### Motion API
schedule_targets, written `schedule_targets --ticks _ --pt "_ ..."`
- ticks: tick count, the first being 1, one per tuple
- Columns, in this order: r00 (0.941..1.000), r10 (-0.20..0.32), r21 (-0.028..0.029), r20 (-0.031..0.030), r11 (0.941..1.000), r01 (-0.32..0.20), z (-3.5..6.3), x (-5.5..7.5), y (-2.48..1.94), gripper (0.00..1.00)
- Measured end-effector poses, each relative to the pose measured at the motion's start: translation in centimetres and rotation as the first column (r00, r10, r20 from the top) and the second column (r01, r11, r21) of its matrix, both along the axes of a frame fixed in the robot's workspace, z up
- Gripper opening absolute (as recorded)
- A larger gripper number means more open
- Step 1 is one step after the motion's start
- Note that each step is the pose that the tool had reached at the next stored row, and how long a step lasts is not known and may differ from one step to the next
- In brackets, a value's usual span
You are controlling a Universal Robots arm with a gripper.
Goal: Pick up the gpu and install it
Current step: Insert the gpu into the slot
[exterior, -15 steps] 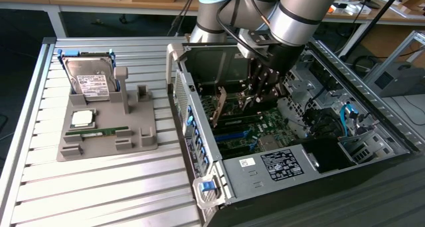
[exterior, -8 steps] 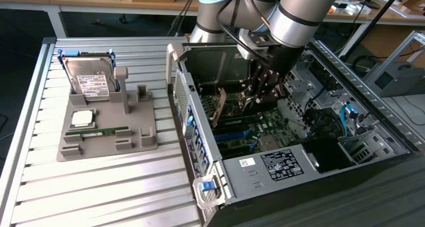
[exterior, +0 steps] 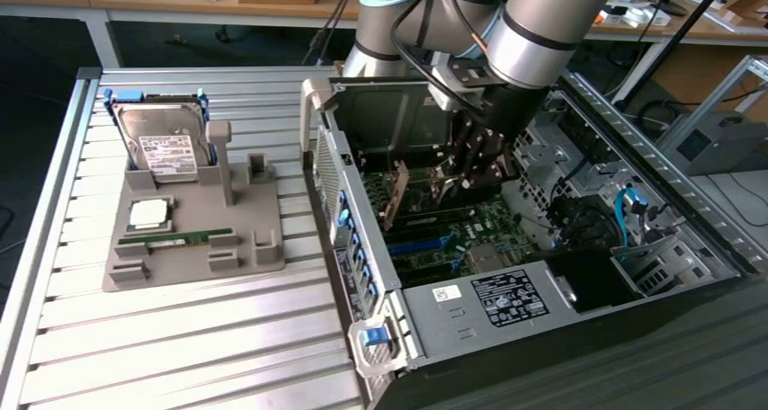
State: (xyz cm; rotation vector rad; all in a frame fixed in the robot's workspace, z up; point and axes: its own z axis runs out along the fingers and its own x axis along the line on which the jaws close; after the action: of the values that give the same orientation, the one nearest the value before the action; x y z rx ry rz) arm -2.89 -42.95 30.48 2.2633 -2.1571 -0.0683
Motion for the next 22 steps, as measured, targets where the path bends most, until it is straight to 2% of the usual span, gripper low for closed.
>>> schedule_targets --ticks 22 --pt "1.0000 0.000 0.0000 0.0000 1.0000 0.000 -0.51 -0.01 -0.22 0.27"
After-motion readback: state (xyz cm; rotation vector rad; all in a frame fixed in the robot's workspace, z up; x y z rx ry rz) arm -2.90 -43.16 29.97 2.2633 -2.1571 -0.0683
